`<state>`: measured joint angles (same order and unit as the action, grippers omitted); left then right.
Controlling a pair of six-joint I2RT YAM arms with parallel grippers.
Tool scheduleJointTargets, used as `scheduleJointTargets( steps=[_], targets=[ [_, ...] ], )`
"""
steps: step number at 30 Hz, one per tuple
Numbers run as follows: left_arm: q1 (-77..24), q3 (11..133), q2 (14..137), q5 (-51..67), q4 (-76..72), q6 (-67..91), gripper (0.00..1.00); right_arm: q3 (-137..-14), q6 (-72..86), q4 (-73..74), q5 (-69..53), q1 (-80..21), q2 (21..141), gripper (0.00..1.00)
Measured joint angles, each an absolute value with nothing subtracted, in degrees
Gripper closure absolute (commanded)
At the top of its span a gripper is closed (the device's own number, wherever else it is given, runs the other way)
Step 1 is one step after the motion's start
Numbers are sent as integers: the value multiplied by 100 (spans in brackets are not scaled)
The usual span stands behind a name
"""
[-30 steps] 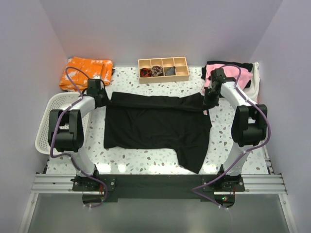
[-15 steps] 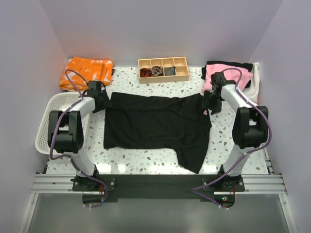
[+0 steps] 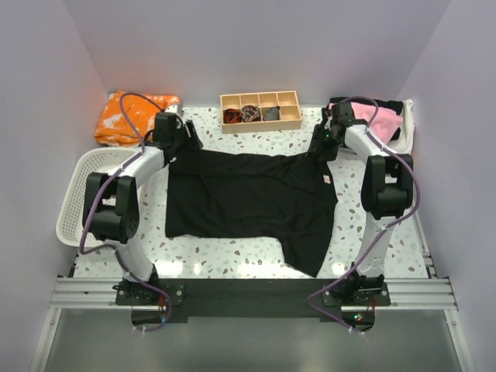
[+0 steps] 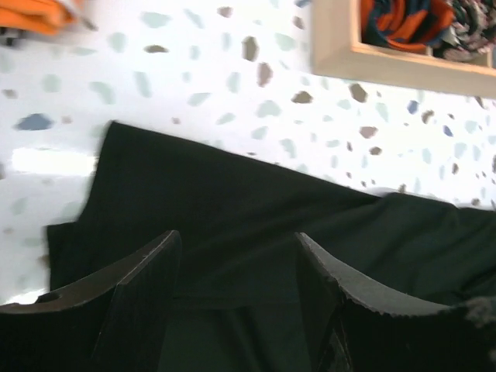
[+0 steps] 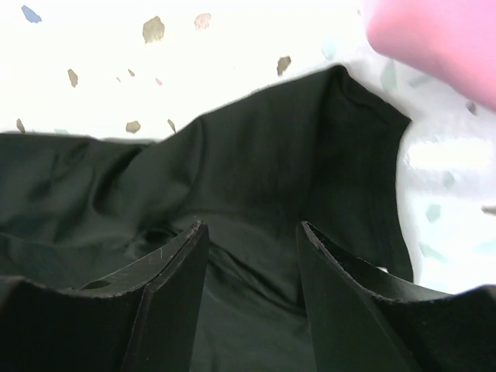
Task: Fold and stack the t-shirts
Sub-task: Fold the flattened tshirt in 1/3 of the way
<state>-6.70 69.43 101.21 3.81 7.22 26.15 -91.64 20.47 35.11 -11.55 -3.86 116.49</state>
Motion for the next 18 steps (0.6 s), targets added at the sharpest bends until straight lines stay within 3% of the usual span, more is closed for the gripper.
scheduleJointTargets(
  steps=[4, 8, 10, 13, 18],
  targets=[
    [-895, 6956, 10451, 661, 521, 2694, 36, -9386, 2084, 3492, -1297, -390, 11983, 52],
    [-976, 6954, 10709, 738, 521, 2746, 36, -9428, 2078, 3507, -1321, -397, 12040, 81],
    [-991, 6954, 10790, 735, 521, 2746, 36, -9432, 2088, 3507, -1326, -397, 12040, 84],
    [-1007, 6952, 10847, 727, 519, 2746, 37, -9432, 2071, 3527, -1323, -397, 12040, 99],
    [-1055, 6949, 10936, 725, 523, 2744, 38, -9408, 2032, 3551, -1323, -401, 12038, 100]
  ],
)
